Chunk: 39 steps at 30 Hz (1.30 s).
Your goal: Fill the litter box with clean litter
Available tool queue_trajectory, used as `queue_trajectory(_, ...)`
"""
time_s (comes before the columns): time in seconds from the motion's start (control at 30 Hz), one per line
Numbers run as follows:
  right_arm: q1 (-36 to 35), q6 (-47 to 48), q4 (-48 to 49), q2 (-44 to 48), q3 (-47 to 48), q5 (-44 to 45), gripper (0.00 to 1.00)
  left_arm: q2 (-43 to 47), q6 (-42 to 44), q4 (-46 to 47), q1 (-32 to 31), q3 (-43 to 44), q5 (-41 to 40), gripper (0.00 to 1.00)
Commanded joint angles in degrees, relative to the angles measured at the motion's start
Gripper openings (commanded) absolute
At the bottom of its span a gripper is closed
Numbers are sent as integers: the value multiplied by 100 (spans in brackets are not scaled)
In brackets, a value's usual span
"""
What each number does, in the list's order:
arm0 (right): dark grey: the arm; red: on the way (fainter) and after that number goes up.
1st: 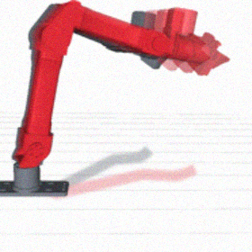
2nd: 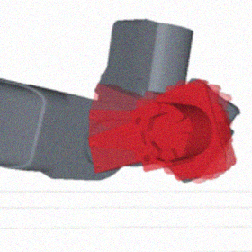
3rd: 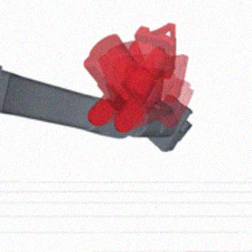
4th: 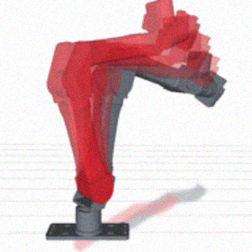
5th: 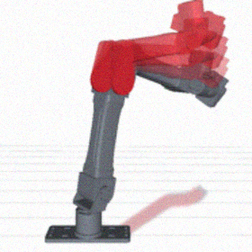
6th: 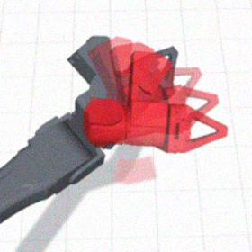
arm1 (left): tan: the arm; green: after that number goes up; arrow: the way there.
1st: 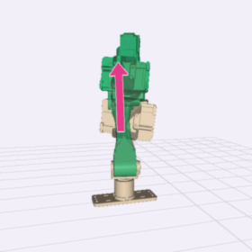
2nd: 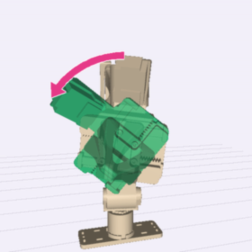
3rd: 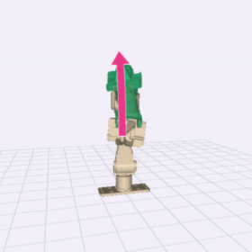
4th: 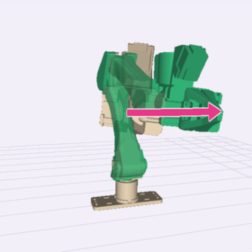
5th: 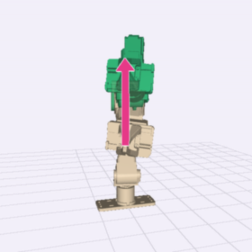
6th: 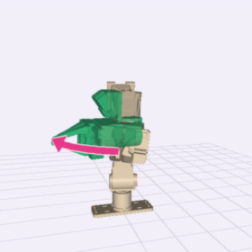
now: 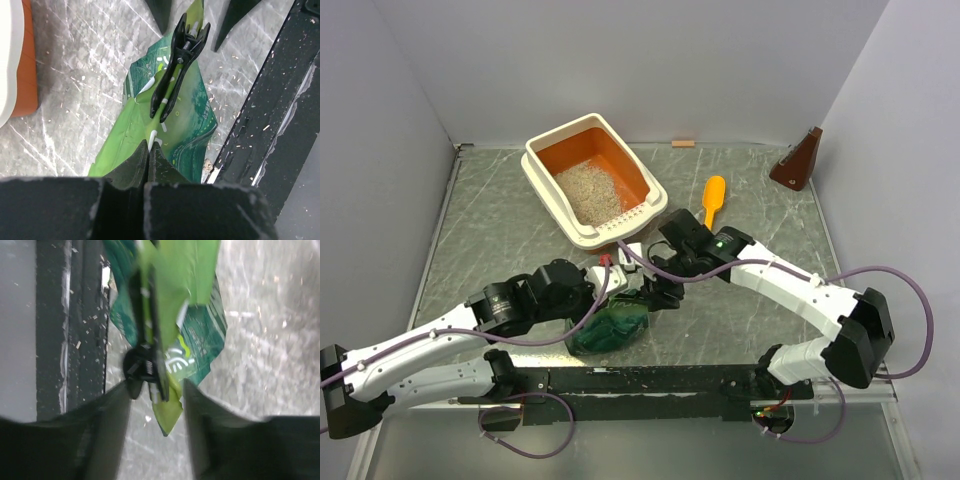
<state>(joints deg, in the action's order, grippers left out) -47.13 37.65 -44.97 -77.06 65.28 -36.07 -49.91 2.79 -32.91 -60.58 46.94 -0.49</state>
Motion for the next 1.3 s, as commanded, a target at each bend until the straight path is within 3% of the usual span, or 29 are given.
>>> queue_trajectory(0.0, -41, -170, -74, 155, 3, 434, 99, 218, -50, 381, 2, 114, -214, 1)
queue_trajectory(0.23, 46, -696, 488, 876, 29, 873, 100, 166, -103, 390, -7, 219, -223, 1)
queue_trajectory(0.3, 64, -925, 594, 1008, 90, 1128, 100, 175, -164, 399, 2, 307, -293, 6)
queue_trajectory(0.5, 511, -2390, 656, 1044, 810, 1646, 100, 324, -235, 399, 2, 842, -127, 38)
queue_trajectory(0.7, 960, -3071, 630, 1043, 1259, 1692, 100, 333, -612, 302, 2, 1475, -407, 95)
queue_trajectory(0.73, 969, -3123, 752, 1078, 1260, 1709, 100, 298, -656, 337, 2, 1554, -678, 99)
queue_trajectory(0.97, 987, -4501, 1798, 1290, 1075, 3456, 100, -159, -736, 706, 2, 2003, -1962, 99)
queue_trajectory(1.17, 987, -4960, 1878, 1272, 1093, 3731, 100, -607, -1236, 1593, 54, 2126, -3253, 99)
queue_trajectory(1.27, 987, -4644, 2123, 1526, 804, 3493, 100, -1115, -1517, 1323, 659, 2617, -2704, 99)
